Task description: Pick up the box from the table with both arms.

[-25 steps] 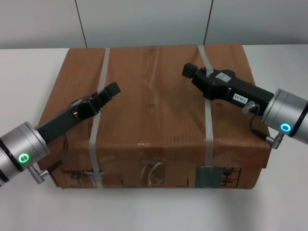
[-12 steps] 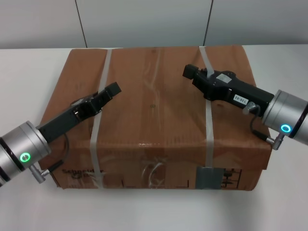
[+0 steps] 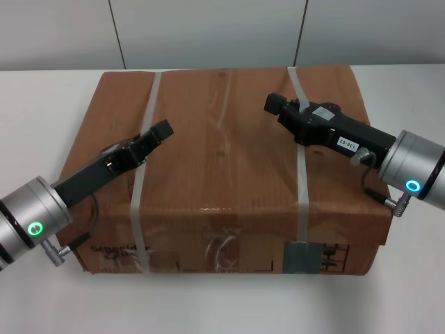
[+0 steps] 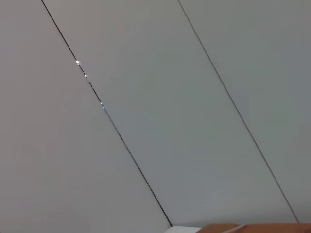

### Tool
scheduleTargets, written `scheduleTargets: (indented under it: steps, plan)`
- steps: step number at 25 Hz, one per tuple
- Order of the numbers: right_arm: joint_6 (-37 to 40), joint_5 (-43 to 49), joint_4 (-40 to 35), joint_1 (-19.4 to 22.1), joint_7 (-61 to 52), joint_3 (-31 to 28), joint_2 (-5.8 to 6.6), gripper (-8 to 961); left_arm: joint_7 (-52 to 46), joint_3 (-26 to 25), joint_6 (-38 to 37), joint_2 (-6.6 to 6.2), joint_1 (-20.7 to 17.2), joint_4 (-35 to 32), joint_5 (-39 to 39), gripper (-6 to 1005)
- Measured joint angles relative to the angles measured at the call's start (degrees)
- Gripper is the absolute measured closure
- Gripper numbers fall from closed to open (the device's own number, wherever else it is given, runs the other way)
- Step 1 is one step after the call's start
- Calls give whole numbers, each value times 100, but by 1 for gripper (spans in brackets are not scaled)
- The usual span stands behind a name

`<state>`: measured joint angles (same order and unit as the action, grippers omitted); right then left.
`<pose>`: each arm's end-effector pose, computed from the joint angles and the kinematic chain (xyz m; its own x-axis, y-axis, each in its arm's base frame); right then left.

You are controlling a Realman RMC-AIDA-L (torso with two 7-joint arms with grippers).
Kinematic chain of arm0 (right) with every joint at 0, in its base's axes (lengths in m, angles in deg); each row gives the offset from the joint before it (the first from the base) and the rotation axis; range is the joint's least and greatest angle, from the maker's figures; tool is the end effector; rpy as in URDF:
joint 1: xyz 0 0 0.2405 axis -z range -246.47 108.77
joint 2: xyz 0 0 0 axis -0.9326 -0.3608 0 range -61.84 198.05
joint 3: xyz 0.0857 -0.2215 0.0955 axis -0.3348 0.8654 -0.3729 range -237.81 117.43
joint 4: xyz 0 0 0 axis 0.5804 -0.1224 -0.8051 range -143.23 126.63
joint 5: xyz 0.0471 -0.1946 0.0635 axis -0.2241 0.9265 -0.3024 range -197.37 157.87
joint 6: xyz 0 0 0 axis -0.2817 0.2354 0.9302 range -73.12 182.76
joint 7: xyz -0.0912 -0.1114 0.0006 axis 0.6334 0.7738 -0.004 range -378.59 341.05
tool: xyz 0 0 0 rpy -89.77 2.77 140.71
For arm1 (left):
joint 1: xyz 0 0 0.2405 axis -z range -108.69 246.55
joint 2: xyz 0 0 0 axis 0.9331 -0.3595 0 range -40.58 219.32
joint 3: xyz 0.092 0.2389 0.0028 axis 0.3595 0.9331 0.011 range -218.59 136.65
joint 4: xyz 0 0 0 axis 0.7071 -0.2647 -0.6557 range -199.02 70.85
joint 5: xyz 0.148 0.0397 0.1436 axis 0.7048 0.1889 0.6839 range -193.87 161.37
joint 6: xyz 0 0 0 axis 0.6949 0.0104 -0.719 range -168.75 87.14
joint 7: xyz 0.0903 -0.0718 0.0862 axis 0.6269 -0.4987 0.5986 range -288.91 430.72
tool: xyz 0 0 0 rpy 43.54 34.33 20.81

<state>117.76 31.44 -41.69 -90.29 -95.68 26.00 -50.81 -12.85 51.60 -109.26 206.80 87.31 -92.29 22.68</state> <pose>0.2394 0.3357 -0.0476 0.4485 -0.4042 -0.7972 -0.7346 -0.6747 -0.0711 -0.2613 0.3104 -0.0447 0.1973 0.5277 0.8262 0.8221 -0.5481 0.1538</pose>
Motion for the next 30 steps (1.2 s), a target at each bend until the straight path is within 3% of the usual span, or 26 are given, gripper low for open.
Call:
scheduleTargets:
  steps: [30]
  plan:
    - [17,0,-27,-1,0,-6,-8,900,-2,-2,-62,-18,-37,-36,0,907]
